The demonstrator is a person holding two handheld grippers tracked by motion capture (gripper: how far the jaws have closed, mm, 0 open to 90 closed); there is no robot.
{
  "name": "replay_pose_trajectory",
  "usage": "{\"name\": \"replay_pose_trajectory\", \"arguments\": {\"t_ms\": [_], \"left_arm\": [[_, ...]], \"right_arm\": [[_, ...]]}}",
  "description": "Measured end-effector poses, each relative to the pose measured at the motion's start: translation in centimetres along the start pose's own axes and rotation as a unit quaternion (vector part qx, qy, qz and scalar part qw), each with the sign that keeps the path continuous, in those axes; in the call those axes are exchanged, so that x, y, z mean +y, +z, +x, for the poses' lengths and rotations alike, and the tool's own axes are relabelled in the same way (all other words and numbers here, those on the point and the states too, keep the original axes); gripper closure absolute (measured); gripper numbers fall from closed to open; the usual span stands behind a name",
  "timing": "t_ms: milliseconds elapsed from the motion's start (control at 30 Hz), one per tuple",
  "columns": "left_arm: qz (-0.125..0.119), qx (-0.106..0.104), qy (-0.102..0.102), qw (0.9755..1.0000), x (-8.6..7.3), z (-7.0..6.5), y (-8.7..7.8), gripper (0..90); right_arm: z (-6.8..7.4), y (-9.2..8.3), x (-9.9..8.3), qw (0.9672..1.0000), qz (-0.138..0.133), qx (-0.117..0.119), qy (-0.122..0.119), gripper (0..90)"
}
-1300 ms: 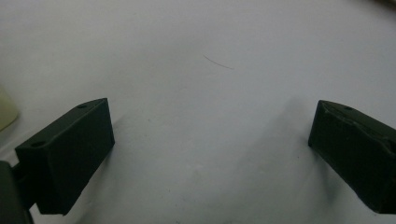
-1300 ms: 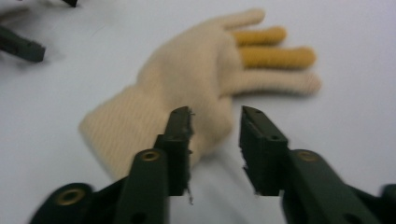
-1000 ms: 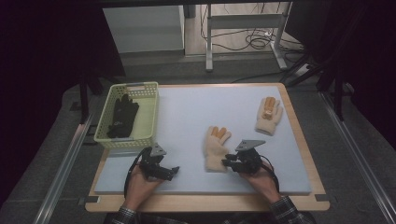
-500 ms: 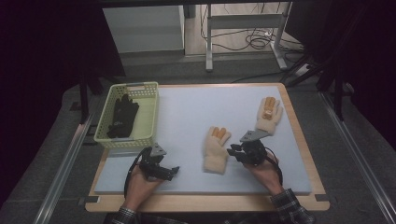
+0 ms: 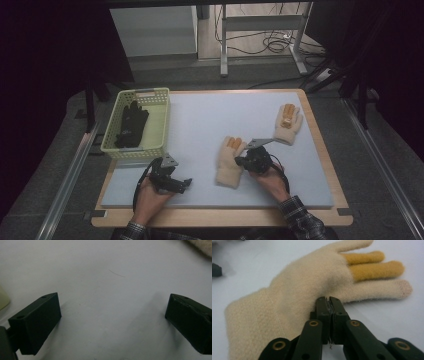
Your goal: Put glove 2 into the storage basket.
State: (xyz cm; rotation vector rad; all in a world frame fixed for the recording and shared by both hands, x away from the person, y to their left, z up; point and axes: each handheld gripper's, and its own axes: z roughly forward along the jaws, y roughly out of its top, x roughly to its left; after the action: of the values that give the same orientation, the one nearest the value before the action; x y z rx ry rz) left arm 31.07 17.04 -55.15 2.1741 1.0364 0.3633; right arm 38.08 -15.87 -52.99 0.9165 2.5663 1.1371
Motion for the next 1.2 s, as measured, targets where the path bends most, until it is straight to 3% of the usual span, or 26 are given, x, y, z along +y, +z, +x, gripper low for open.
{"name": "replay_pose_trajectory", "arguments": {"t_ms": [67,167,300,400,500,600,800,933,1067,1200], "left_arm": [[0.000,0.000,0.000,1.0000,0.0,0.0,0.0,0.5],[0.000,0.000,0.000,1.0000,0.0,0.0,0.0,0.5],[0.000,0.000,0.000,1.0000,0.0,0.0,0.0,0.5],[0.000,0.000,0.000,1.0000,0.0,0.0,0.0,0.5],[0.000,0.000,0.001,1.0000,0.0,0.0,0.0,0.5],[0.000,0.000,0.000,1.0000,0.0,0.0,0.0,0.5],[0.000,0.000,0.000,1.0000,0.0,0.0,0.0,0.5],[0.000,-0.001,0.000,1.0000,0.0,0.0,0.0,0.5],[-0.001,-0.001,-0.001,1.0000,0.0,0.0,0.0,0.5],[-0.001,-0.001,-0.001,1.0000,0.0,0.0,0.0,0.5]], "right_arm": [[0.4,-0.3,0.3,0.9998,0.000,-0.014,-0.016,87.7],[0.8,-1.8,1.1,0.9987,-0.031,-0.028,-0.031,87.8],[1.3,-3.7,2.3,0.9965,-0.051,-0.044,-0.050,87.3],[1.0,-3.9,2.5,0.9937,-0.036,-0.092,-0.053,81.9],[-0.6,-4.2,1.9,0.9934,-0.031,-0.107,-0.027,74.3],[-1.7,-4.5,1.2,0.9938,-0.040,-0.104,-0.005,71.6],[-3.0,-4.8,0.6,0.9929,-0.044,-0.110,0.006,66.0],[-5.5,-5.5,-0.8,0.9908,-0.043,-0.121,0.042,62.2],[-8.1,-7.0,-2.4,0.9864,-0.050,-0.137,0.076,60.5],[-10.2,-8.5,-2.7,0.9827,-0.055,-0.153,0.088,61.2]]}}
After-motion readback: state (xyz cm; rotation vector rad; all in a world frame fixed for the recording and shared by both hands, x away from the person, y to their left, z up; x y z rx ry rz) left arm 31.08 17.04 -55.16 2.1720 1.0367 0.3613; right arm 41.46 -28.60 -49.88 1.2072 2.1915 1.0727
